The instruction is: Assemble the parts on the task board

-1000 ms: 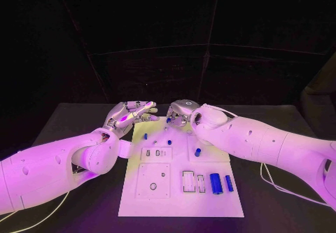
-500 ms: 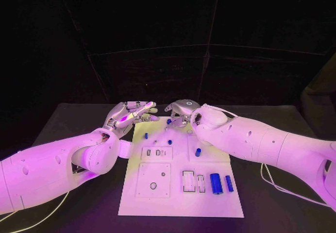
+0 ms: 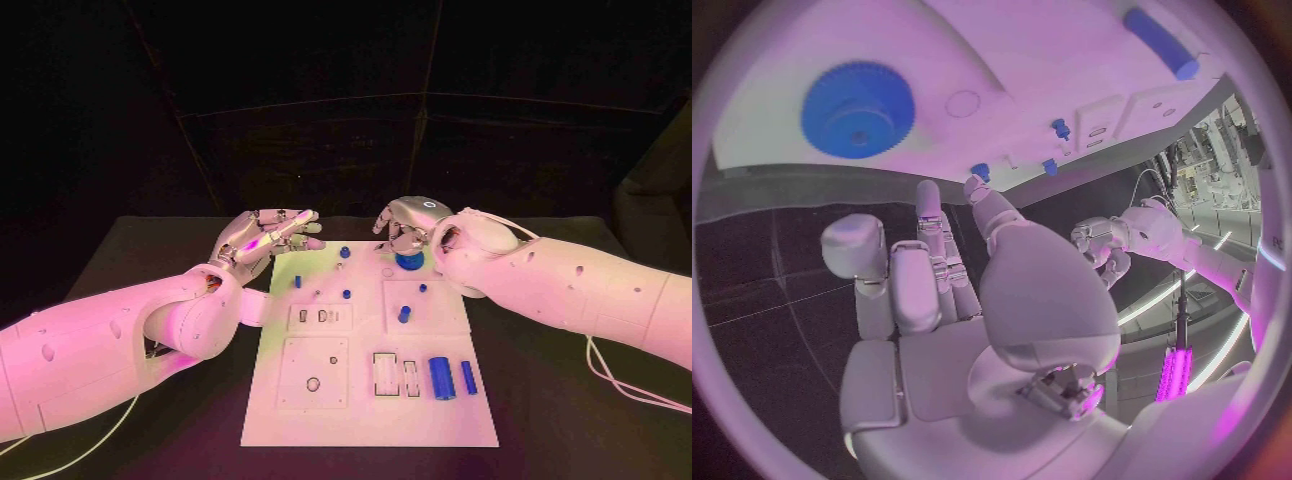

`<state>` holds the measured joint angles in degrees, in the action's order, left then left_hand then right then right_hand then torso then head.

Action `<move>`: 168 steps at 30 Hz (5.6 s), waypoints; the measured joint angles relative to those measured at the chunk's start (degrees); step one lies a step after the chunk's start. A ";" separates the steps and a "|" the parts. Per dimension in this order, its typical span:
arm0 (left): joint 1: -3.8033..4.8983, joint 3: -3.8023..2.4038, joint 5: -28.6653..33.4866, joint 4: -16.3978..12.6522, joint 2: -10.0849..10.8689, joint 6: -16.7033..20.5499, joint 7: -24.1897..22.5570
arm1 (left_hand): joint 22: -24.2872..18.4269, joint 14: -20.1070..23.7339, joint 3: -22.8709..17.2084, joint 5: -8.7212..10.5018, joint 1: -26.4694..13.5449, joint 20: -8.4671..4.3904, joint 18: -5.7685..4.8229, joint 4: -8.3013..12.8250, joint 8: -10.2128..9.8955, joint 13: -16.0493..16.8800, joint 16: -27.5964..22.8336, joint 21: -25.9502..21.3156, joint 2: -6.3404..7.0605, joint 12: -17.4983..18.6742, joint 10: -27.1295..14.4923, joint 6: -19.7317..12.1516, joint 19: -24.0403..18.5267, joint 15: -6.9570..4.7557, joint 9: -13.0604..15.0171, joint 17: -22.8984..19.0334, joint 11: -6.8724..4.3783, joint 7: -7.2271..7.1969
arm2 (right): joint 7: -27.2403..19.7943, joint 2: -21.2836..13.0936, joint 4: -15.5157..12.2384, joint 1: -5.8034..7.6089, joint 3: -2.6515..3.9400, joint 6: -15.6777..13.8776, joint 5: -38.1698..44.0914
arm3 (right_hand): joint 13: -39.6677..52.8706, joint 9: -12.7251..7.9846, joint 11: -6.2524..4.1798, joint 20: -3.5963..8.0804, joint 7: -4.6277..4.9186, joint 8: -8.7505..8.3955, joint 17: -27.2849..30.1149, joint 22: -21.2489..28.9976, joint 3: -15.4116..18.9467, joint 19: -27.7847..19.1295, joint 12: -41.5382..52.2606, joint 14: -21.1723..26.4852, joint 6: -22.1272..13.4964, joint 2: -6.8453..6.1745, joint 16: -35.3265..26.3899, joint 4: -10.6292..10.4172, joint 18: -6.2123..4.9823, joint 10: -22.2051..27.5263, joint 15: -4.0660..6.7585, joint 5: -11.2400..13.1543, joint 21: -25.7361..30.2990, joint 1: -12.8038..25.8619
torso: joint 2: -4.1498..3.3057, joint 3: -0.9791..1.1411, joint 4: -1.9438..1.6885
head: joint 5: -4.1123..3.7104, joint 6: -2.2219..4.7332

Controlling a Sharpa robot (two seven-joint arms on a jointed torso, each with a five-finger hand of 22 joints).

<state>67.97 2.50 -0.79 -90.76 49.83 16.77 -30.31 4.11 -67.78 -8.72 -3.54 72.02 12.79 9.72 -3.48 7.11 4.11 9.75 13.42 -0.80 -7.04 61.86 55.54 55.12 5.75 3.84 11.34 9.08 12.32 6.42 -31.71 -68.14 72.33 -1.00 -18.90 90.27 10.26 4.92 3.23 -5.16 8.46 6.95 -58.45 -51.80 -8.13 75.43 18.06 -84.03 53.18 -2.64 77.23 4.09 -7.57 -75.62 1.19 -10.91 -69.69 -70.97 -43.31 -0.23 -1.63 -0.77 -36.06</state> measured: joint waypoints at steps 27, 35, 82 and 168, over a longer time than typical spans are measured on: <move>0.00 0.05 0.03 1.81 -0.49 -1.10 0.29 | -0.01 0.00 0.00 0.00 0.00 -0.19 0.00 0.00 0.00 0.00 -0.04 0.00 0.00 0.00 0.18 0.05 0.19 0.00 0.01 -0.01 -0.18 -0.05 | 3.77 -7.32 -2.67 0.59 -0.07 6.95 -8.24 | 55.82 -0.92 1.05 -0.27 1.20 -1.85 -16.50 -12.74 10.23 3.81 51.23 0.09 -3.45 -2.08 8.49 -12.50 2.28 -1.40 -0.59 0.09 -7.99 -4.71 | 0.26 0.20 0.75 | -1.31 -0.21; 0.00 0.05 0.04 2.06 -0.65 -1.21 0.40 | -0.01 0.00 0.00 0.00 0.00 -0.19 0.00 0.00 0.00 0.00 -0.04 0.00 0.00 0.00 0.18 0.05 0.19 0.00 0.01 0.03 -0.18 -0.05 | 3.95 -6.17 -1.61 0.50 -0.09 8.73 -7.66 | 58.89 -0.91 1.08 -0.48 1.20 -1.85 -16.50 -13.99 10.24 4.02 53.85 0.09 -3.44 -1.56 9.23 -12.80 2.27 -2.72 -0.58 -0.77 -8.82 -6.24 | 0.26 0.17 0.76 | -1.25 -0.44; -0.01 0.11 0.05 2.56 -0.74 -1.75 1.13 | -0.05 0.00 0.00 0.00 0.00 -0.19 -0.01 0.00 0.00 0.01 -0.26 -0.30 0.00 0.00 0.18 0.05 0.19 0.00 0.01 0.06 -0.18 -0.05 | 8.03 -6.36 -9.17 -0.31 -0.12 1.68 0.18 | 64.80 -0.76 -0.78 0.76 -0.63 2.39 -16.47 -18.18 5.24 5.69 60.96 -0.02 4.43 3.66 10.01 -10.51 3.17 -7.20 0.16 0.49 -11.28 -10.54 | 0.29 0.21 0.85 | -0.66 -0.60; 0.02 0.10 0.06 4.71 -1.29 -2.66 1.65 | -0.12 0.21 0.16 0.00 -0.26 -0.07 -0.01 0.16 0.00 0.01 -0.48 -0.30 -0.26 0.35 0.18 0.05 0.31 0.20 0.00 0.15 -0.18 -0.05 | 6.75 -1.90 -8.87 -2.24 -0.23 0.02 3.03 | 64.69 -0.92 1.08 -0.69 0.87 -2.74 -16.47 -19.94 10.52 6.28 58.85 -0.11 -0.89 1.65 10.25 -16.03 3.14 -5.75 -1.00 -2.57 -12.15 -2.96 | 0.39 0.40 1.28 | 1.37 -0.60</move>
<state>67.99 2.61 -0.73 -86.05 48.53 14.11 -28.66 3.99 -67.57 -8.56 -3.54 71.76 12.72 9.71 -3.32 7.12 4.12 9.27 13.12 -1.05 -6.69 62.04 55.59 55.43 5.96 3.84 11.49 8.90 12.27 13.18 -33.61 -77.00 70.08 -1.23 -18.88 93.29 74.94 4.00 4.31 -5.85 9.33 4.21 -74.92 -71.74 2.38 81.71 76.91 -84.14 52.29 -0.99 87.48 -11.94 -4.44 -81.37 0.20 -13.48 -81.83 -73.93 -42.92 0.16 -0.35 0.59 -36.66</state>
